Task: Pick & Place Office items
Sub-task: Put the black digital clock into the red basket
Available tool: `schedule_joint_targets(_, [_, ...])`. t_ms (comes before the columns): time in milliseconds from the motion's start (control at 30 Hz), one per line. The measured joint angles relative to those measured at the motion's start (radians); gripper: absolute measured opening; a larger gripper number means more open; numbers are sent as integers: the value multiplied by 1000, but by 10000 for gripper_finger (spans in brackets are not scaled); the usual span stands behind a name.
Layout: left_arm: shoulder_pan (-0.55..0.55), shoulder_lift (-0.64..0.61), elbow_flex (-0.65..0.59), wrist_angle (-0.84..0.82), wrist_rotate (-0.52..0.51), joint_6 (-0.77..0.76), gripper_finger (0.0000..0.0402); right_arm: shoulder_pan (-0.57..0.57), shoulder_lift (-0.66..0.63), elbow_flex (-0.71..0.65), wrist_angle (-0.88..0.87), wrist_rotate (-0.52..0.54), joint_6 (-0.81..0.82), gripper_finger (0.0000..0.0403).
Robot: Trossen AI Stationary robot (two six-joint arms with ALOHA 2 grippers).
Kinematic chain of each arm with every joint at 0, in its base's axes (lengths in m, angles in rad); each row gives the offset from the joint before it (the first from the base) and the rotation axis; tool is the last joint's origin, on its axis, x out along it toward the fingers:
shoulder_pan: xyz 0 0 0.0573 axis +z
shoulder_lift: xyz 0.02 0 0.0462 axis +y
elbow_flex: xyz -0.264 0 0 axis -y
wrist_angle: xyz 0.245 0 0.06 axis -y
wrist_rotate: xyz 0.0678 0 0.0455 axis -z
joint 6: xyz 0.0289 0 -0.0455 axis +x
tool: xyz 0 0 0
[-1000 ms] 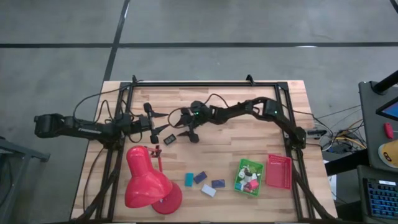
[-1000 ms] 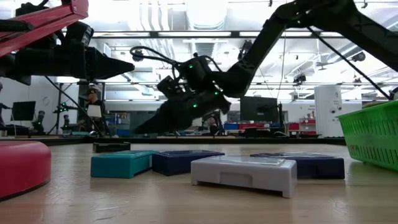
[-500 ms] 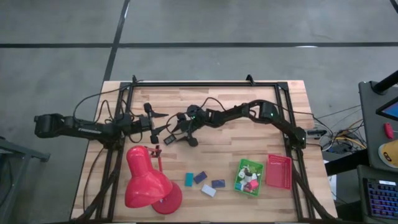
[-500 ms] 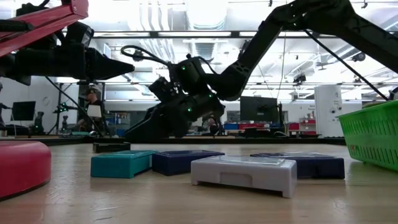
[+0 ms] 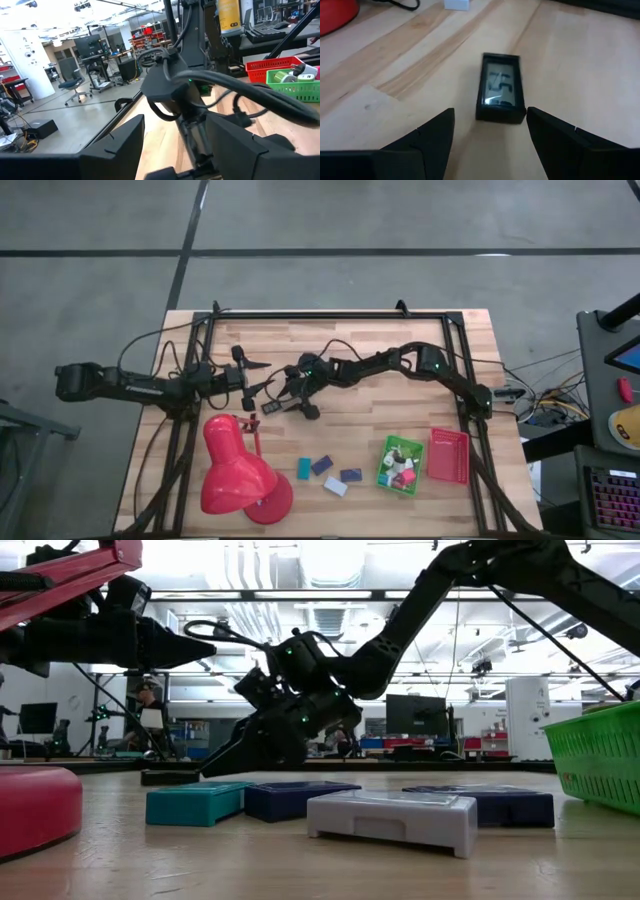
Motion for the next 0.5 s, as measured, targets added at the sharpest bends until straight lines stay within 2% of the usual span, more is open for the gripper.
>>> schedule_joint_targets(367, [0,0,0,0,0,0,218,3,-1,0,24,5,-5,237])
schedule_joint_targets(500, [0,0,0,0,0,0,218,7,-2,0,38,-41,-3,237])
